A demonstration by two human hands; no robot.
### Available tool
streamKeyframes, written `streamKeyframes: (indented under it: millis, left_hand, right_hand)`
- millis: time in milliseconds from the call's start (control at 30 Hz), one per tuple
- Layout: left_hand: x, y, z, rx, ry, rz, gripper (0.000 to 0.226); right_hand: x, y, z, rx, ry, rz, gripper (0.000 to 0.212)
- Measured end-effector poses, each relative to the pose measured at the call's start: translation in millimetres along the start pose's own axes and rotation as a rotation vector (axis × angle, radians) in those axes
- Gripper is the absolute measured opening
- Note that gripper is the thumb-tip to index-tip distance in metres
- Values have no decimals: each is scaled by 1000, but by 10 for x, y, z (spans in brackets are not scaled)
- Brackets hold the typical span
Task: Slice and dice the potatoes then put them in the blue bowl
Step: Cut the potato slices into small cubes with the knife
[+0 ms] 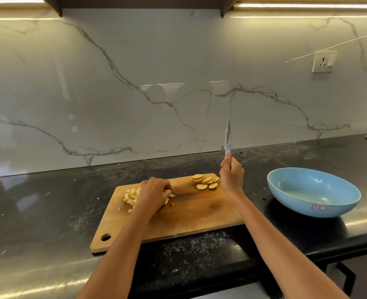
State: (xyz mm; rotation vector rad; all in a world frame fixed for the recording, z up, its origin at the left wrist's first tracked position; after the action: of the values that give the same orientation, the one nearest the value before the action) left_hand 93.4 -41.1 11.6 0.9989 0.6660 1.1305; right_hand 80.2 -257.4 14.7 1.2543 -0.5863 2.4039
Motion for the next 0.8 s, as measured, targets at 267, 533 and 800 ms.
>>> streamKeyframes:
  millis: [267,533,800]
  left_hand:
    - [107,148,1,-147,361,327,21]
    - [-425,-164,480,-17,49,-276,32]
    - [-608,-465,746,370,-37,-504,51]
  right_hand:
    - [-93,51,36,-78,-68,-7,37]
    - [-191,25,81,-103,-63,-47,36]
    - [-171,-61,104,-44,-37,-85,38]
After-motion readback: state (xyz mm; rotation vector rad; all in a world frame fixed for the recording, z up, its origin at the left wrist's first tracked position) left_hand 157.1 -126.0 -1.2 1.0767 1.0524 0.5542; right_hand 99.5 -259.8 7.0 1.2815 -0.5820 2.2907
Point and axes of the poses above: each hand's wrist, its own z-axis towards the middle knuckle, its own y-axis out of the back of the hand, x = y × z, the point moved 5 cm from there along z, towards the middle knuckle, and after that the axes turned 15 degrees about z, right-handed, at the moved point
